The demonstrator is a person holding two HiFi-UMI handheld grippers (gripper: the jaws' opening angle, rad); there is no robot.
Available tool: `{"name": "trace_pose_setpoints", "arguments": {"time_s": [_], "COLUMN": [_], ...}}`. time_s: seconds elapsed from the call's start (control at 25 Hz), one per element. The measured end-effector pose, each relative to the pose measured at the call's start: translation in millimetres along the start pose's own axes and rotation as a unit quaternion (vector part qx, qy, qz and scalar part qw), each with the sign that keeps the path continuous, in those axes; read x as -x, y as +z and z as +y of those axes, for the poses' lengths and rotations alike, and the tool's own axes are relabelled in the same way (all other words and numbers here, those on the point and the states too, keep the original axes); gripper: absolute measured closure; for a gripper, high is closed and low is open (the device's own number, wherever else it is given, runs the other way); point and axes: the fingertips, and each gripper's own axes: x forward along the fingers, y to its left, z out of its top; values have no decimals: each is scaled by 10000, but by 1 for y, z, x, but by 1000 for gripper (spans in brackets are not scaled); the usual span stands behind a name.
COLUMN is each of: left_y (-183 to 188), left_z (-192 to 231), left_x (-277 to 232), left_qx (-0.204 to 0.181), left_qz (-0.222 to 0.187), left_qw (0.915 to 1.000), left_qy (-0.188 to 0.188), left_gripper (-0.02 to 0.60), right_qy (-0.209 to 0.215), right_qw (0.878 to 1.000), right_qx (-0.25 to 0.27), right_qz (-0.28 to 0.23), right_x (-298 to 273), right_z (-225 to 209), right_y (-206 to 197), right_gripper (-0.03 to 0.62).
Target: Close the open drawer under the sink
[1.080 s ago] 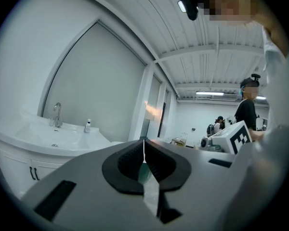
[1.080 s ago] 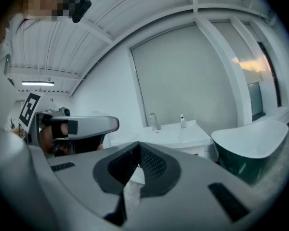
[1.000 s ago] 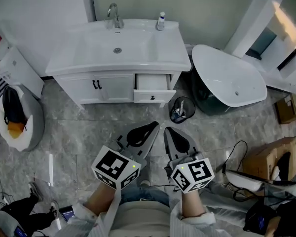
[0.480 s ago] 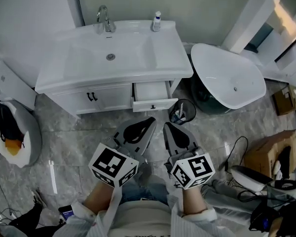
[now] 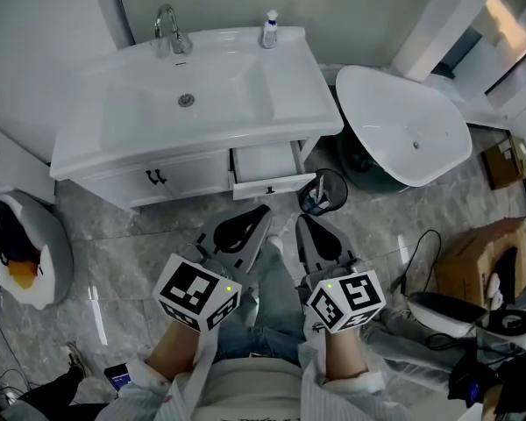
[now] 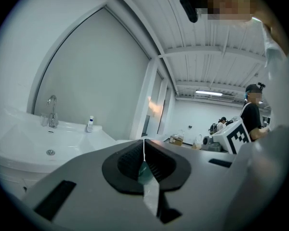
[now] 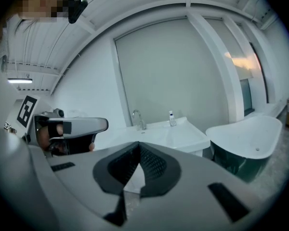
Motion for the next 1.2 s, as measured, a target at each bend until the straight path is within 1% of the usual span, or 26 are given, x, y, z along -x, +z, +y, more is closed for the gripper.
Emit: {"name": "trace_pose_setpoints", "arguments": {"time_s": [0.28,0.48,0.84,1.04,1.2], "left_y": [3,10,40,52,57], "left_z": [29,54,93,111,122], "left_x": [-34,-70,-143,-169,-183], "left_qx": [84,159,182,207,230], "left_qz": [25,9,-63,-103,-143], "left_qw": [9999,9997,9987,9973,9958], "left_qy": [107,192,476,697,874], "left_gripper": [560,560,560,560,560], "right_qy": [56,141,551,778,945], "right_qw": [9999,9996,9975,9957,9939], "right_qx": [-62,-75,74,154,237], "right_qz": [123,214,443,477,511], "right_x": [-35,-71,-133,-160,-175], "right_z": [-28,-54,-100,-118,-129], "right_y": [5,15,49,69,78], "right_gripper": [585,585,585,585,585]}}
